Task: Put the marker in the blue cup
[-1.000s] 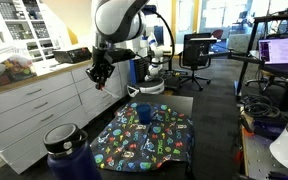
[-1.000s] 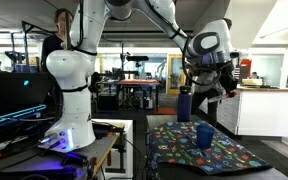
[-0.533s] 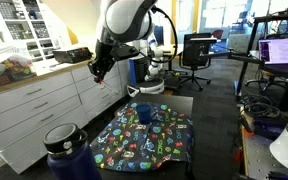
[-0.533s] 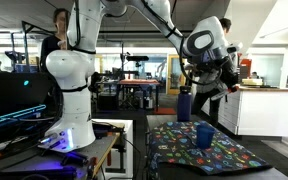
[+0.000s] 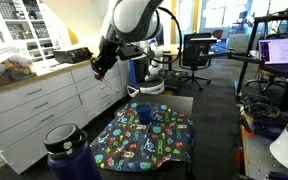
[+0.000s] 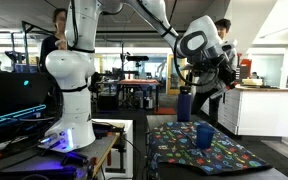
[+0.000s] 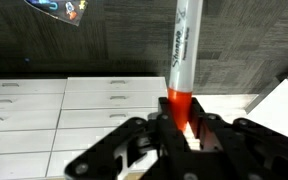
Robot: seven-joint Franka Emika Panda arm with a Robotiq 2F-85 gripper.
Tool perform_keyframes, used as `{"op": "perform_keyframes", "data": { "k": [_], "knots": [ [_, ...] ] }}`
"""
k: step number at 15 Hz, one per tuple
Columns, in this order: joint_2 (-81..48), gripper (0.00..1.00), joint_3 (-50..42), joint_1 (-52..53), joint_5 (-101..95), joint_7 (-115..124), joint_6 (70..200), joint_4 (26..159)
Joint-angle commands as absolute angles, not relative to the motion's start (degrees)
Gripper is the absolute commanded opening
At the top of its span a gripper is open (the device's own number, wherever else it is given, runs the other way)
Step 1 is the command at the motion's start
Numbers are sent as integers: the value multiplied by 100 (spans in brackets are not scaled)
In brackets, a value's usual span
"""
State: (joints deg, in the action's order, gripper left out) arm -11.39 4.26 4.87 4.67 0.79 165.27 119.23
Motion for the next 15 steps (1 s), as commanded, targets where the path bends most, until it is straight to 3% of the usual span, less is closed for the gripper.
{"op": "perform_keyframes", "data": {
  "k": [1, 15],
  "knots": [
    [-718, 6, 628, 297, 908, -447, 16928, 12447],
    [-45, 6, 1037, -336, 3927, -3930, 17045, 13015]
  ]
}}
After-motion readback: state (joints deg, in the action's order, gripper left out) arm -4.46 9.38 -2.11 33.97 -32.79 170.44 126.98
